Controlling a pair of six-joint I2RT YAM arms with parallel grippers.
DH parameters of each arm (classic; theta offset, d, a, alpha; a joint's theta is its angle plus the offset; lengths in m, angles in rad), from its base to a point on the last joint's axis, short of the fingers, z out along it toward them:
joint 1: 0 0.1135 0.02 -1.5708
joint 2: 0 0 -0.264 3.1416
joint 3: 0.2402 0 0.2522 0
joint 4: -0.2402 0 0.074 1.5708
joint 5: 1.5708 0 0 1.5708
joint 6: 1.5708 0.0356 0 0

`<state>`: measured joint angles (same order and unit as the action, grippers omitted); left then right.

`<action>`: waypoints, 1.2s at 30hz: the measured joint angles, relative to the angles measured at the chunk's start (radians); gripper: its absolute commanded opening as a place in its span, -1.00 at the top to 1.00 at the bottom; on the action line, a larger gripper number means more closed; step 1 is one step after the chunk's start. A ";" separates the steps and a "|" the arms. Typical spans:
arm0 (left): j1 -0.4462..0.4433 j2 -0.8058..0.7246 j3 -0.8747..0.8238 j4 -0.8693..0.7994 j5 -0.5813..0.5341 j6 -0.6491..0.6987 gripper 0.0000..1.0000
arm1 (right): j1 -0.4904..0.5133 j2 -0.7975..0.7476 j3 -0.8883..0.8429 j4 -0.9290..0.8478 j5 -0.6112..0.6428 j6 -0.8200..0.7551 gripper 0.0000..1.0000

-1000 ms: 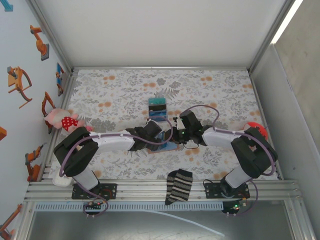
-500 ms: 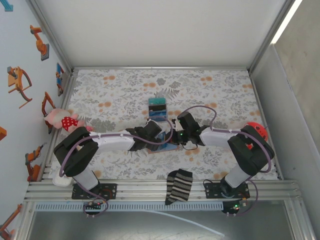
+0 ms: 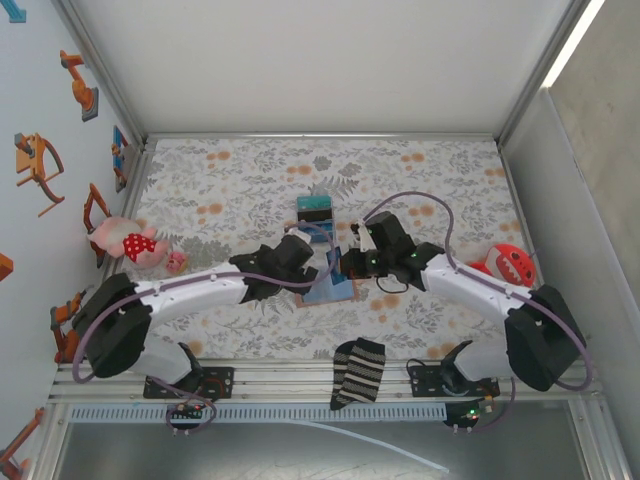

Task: Take the credit cards out of the card holder

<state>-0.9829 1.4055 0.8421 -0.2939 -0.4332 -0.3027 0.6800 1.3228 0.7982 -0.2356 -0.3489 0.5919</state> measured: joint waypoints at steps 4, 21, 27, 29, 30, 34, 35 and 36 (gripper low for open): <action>0.015 -0.112 0.001 0.012 0.037 0.049 -0.99 | 0.018 -0.042 0.037 -0.077 0.026 -0.093 1.00; 0.164 -0.204 -0.011 0.097 0.764 0.387 -0.65 | 0.036 -0.089 0.166 -0.257 -0.162 -0.501 1.00; 0.167 -0.143 0.030 0.090 0.911 0.457 -0.35 | 0.037 -0.089 0.183 -0.310 -0.245 -0.574 1.00; 0.167 -0.130 0.042 0.083 0.945 0.478 -0.02 | 0.037 -0.086 0.183 -0.322 -0.265 -0.590 1.00; 0.167 -0.124 0.047 0.076 0.962 0.486 0.14 | 0.037 -0.085 0.183 -0.328 -0.272 -0.597 1.00; 0.169 -0.106 0.066 0.046 1.033 0.513 0.69 | 0.035 -0.081 0.184 -0.349 -0.282 -0.623 1.00; 0.172 -0.105 0.067 0.038 1.050 0.520 0.81 | 0.035 -0.080 0.184 -0.354 -0.280 -0.627 1.00; 0.173 -0.104 0.069 0.029 1.069 0.526 0.95 | 0.035 -0.079 0.184 -0.357 -0.278 -0.633 1.00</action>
<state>-0.8097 1.3018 0.9108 -0.2646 0.6353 0.2230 0.7151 1.2434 0.9821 -0.5922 -0.6266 -0.0414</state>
